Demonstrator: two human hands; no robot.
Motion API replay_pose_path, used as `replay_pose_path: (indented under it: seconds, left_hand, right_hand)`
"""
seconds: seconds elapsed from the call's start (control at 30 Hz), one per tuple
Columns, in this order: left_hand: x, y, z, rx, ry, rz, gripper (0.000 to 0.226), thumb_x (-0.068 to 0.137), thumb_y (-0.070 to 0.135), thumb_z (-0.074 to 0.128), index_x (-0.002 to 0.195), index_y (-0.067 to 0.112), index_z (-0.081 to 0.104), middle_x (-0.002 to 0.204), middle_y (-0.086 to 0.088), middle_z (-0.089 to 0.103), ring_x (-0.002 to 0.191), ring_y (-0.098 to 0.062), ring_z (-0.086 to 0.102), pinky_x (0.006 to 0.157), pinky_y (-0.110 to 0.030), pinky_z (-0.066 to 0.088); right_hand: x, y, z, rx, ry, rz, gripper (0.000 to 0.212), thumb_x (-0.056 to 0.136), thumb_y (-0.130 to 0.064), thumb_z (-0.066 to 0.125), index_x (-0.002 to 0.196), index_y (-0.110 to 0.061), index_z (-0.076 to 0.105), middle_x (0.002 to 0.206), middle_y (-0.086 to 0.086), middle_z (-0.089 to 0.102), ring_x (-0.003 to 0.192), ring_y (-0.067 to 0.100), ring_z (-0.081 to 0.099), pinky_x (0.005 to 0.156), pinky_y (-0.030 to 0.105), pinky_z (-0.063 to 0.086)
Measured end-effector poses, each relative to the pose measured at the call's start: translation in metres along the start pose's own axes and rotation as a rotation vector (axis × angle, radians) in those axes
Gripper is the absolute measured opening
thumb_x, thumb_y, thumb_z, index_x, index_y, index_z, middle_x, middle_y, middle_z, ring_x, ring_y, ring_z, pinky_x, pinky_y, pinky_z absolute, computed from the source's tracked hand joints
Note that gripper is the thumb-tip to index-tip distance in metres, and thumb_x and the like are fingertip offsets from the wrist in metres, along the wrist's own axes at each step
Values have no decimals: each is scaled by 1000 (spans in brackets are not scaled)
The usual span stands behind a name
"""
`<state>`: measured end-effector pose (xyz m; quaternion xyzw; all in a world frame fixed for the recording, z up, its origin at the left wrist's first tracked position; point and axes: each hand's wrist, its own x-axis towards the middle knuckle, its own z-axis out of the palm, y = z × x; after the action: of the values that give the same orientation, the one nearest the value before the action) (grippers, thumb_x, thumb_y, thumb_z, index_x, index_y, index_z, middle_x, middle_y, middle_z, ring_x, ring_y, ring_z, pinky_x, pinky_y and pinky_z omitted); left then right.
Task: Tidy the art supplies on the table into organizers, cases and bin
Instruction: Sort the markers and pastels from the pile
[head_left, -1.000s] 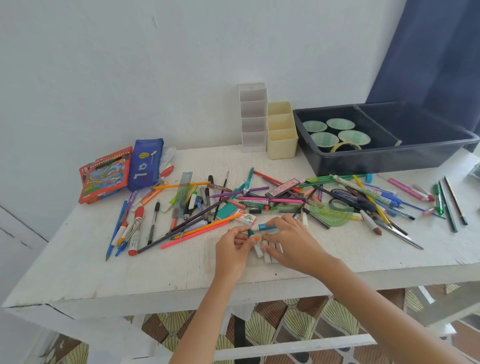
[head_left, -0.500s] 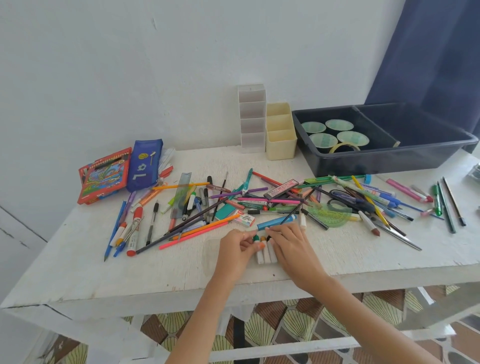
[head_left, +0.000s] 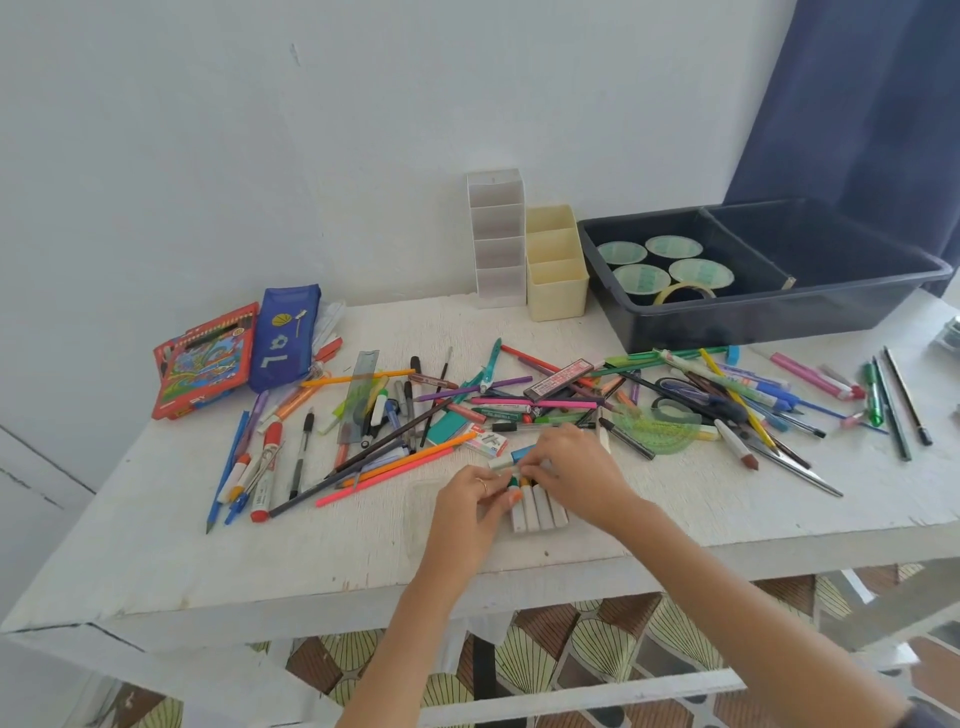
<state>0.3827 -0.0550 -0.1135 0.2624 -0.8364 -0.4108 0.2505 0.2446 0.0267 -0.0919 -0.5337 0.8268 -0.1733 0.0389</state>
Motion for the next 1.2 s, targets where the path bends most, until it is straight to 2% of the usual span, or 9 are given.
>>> replay_pose_path:
  seconds: [0.1, 0.2, 0.33, 0.47, 0.6, 0.7, 0.83, 1.03, 1.2]
  left_hand:
    - [-3, 1, -1, 2, 26, 22, 30, 85, 19, 66, 112, 6, 67, 97, 7, 60, 87, 1, 56, 81, -4, 40]
    - [-5, 2, -1, 8, 18, 49, 29, 86, 19, 65, 111, 5, 67, 97, 6, 59, 90, 3, 54, 83, -3, 38]
    - [-5, -1, 0, 8, -20, 33, 29, 86, 18, 65, 111, 3, 68, 101, 3, 58, 92, 2, 55, 84, -4, 39]
    - [-3, 1, 1, -12, -12, 21, 29, 86, 18, 66, 110, 3, 66, 98, 6, 54, 90, 11, 51, 82, -2, 37]
    - [-1, 3, 0, -60, 60, -20, 27, 81, 17, 71, 104, 5, 70, 93, 9, 61, 85, 4, 59, 79, -6, 43]
    - [-3, 7, -1, 55, 64, 58, 20, 87, 17, 64, 102, 5, 70, 92, 3, 59, 85, 0, 56, 78, -8, 42]
    - [2, 22, 4, 140, 196, 199, 16, 90, 13, 59, 98, 3, 69, 85, -1, 54, 79, -6, 51, 73, -12, 42]
    - [29, 58, 40, 44, 123, 232, 16, 91, 16, 60, 98, 8, 71, 86, -1, 57, 78, -5, 52, 70, -11, 41]
    - [47, 87, 82, -1, 18, 276, 16, 91, 18, 60, 93, 8, 71, 84, 0, 59, 76, -7, 52, 72, -21, 45]
  right_hand:
    - [16, 5, -10, 83, -169, -44, 21, 92, -29, 58, 102, -17, 72, 92, -4, 57, 90, 13, 50, 82, 30, 44]
    - [18, 10, -11, 39, -206, -119, 19, 92, -30, 57, 100, -21, 72, 89, -8, 53, 85, 8, 46, 77, 29, 46]
    - [14, 12, -9, 13, -143, -173, 19, 93, -32, 54, 100, -23, 70, 87, -11, 49, 85, 5, 42, 73, 30, 45]
    - [11, 14, -2, 105, -48, -156, 20, 93, -30, 55, 99, -19, 71, 84, -12, 49, 82, 2, 40, 71, 19, 32]
    - [10, 15, 0, 194, -15, -123, 18, 92, -27, 57, 95, -16, 72, 86, -9, 58, 84, 3, 42, 74, 18, 32]
    - [5, 14, -2, 258, 42, -100, 17, 92, -25, 57, 95, -15, 72, 88, -7, 63, 84, 5, 46, 73, 15, 34]
    - [-8, 18, -10, 333, 174, -62, 14, 91, -21, 59, 94, -15, 71, 82, -6, 64, 79, 7, 52, 74, 19, 42]
    - [-35, 41, -38, 319, 332, 92, 11, 89, -18, 61, 91, -15, 71, 80, -8, 62, 73, 8, 53, 65, 20, 43]
    - [-64, 91, -48, 181, 521, 449, 14, 88, -17, 60, 97, -11, 69, 92, 1, 63, 84, 14, 55, 72, 26, 47]
